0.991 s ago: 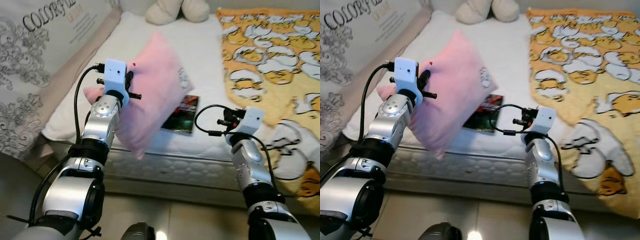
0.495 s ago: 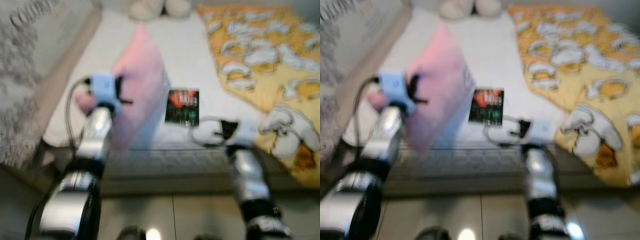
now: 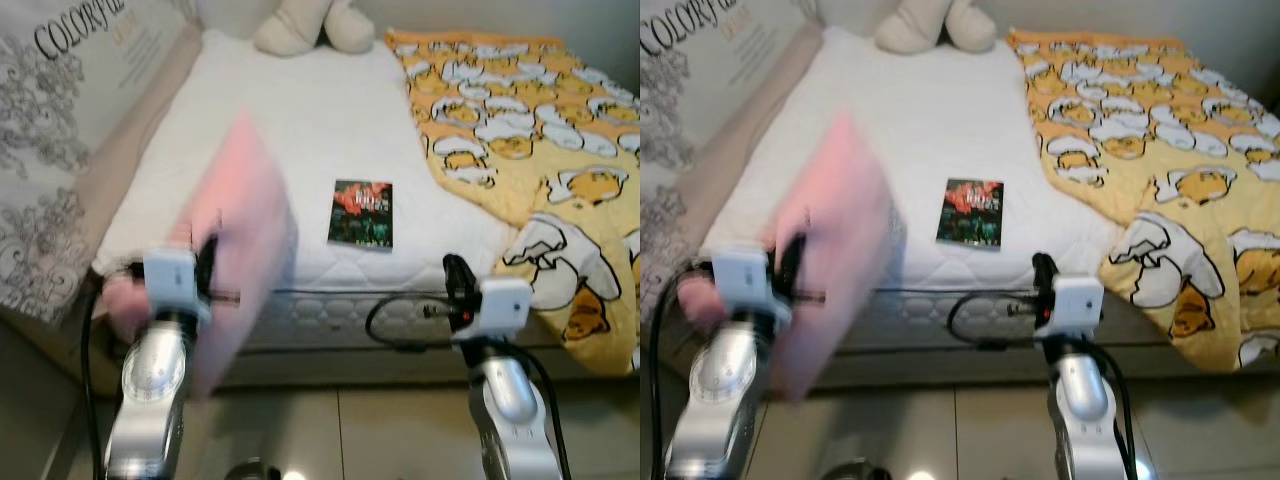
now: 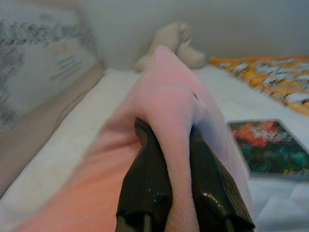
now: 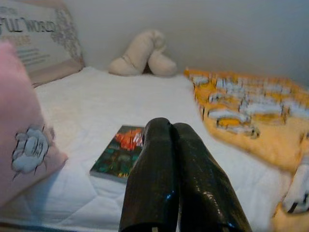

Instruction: Clean up the room

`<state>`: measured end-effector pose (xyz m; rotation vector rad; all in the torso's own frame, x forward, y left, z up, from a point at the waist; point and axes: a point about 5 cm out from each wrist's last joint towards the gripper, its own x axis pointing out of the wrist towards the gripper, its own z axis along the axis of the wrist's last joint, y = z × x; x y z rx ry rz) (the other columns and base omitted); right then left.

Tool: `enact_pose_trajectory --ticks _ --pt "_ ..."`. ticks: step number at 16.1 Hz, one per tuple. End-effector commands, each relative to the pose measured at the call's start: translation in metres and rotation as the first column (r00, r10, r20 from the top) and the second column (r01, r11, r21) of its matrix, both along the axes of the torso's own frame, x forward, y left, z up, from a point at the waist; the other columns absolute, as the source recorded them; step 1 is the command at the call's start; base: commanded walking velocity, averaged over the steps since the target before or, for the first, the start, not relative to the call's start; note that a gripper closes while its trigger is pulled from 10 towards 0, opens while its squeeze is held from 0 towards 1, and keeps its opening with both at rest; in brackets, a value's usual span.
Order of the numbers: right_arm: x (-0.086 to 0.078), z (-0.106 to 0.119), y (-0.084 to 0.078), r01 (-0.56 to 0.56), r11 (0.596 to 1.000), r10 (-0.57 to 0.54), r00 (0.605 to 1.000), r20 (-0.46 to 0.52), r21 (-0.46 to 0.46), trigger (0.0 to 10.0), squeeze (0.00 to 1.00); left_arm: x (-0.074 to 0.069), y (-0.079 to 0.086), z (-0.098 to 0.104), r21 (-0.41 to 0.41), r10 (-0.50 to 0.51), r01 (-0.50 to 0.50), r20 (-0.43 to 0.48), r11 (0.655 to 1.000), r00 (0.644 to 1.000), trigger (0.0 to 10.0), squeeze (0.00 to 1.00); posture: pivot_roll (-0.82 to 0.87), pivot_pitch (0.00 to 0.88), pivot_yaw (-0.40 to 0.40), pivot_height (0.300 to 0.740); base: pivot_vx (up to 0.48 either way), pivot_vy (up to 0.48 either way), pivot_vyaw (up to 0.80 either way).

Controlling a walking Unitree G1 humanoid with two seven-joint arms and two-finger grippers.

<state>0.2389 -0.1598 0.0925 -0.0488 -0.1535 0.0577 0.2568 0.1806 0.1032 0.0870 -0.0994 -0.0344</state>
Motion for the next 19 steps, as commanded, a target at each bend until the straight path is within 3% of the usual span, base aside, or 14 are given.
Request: enact_pose_trajectory --ticks 1,3,6,8,11,19 --pt "0.0 0.006 -0.003 0.017 1.0 -0.016 0.999 0.036 -0.025 10.0 0.0 0.006 -0.009 0.03 0.017 -0.03 0.027 0.131 0.999 0.991 10.0 0.0 0.05 0.0 -0.013 0.74 0.0 0.0 0.0" --pt "0.0 0.006 -0.002 0.038 0.998 -0.037 0.999 0.027 -0.041 10.0 0.0 0.007 -0.012 0.04 -0.002 -0.004 0.005 0.149 1.0 0.989 10.0 0.0 0.05 0.0 -0.018 0.74 0.0 0.0 0.0" --pt "-0.008 -0.001 -0.001 0.037 0.999 -0.037 0.999 -0.028 -0.005 10.0 0.0 0.004 -0.01 0.036 0.033 -0.012 0.009 0.106 0.999 0.994 10.0 0.0 0.05 0.0 -0.022 0.74 0.0 0.0 0.0" --pt "-0.005 -0.003 -0.003 0.044 0.999 -0.044 0.998 -0.043 0.009 10.0 0.0 0.008 -0.012 0.035 0.014 -0.031 0.03 0.07 0.999 0.997 10.0 0.0 0.05 0.0 -0.021 0.74 0.0 0.0 0.0" --pt "0.0 -0.002 0.002 0.022 1.0 -0.021 0.999 -0.049 0.014 10.0 0.0 0.018 -0.019 0.041 0.008 -0.05 0.05 0.056 0.999 0.997 10.0 0.0 0.05 0.0 -0.02 0.74 0.33 0.343 0.0" --pt "0.002 -0.003 0.003 0.008 1.0 -0.007 0.998 -0.064 0.013 10.0 0.0 0.03 -0.008 0.044 -0.033 0.029 -0.028 0.037 0.999 0.999 10.0 0.0 0.05 0.0 -0.026 0.74 0.402 0.263 0.0"
